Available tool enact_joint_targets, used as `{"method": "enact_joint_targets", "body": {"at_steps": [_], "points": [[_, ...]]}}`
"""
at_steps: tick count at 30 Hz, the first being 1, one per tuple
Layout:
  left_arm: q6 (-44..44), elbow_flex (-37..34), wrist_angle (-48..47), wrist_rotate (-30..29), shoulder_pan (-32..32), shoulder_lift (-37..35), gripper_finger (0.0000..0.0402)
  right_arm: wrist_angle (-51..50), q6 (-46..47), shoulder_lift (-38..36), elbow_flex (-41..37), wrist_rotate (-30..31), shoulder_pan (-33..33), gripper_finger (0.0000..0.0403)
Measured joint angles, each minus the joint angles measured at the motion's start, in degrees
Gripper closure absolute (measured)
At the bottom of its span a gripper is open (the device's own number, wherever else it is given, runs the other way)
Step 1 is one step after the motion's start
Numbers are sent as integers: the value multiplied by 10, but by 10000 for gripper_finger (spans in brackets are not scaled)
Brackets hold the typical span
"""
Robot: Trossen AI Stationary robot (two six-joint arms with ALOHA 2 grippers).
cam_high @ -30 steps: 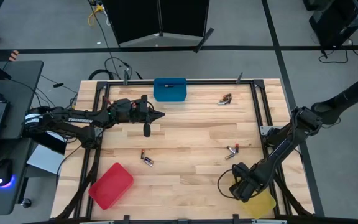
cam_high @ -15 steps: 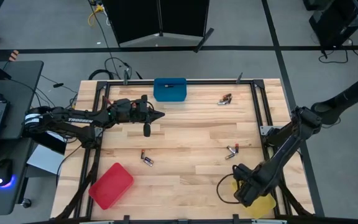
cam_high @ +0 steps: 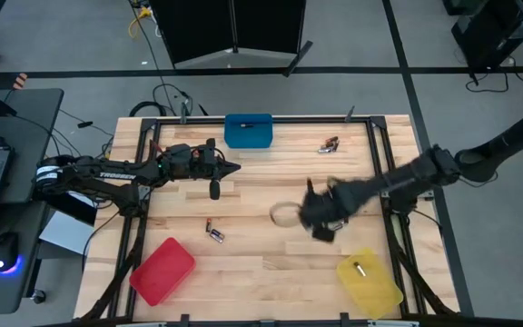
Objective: Sort batteries
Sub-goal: Put the black-red battery into the red bin
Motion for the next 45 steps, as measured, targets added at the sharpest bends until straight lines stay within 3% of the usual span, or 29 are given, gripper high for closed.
{"method": "enact_joint_targets", "body": {"at_steps": [12,20,29,34,45], "points": [[0,0,-1,0,0,0,392,65,-531,1,-11,5,-349,390],[0,0,-1,0,0,0,392,144,-711,2,-63,1,-517,354],[0,0,-1,0,0,0,392,212,-769,35,-91,9,-589,295],[0,0,-3,0,0,0,392,212,-792,104,-71,53,-599,291],[0,0,-17,-2,0,0,392,175,-836,202,4,68,-616,296]]}}
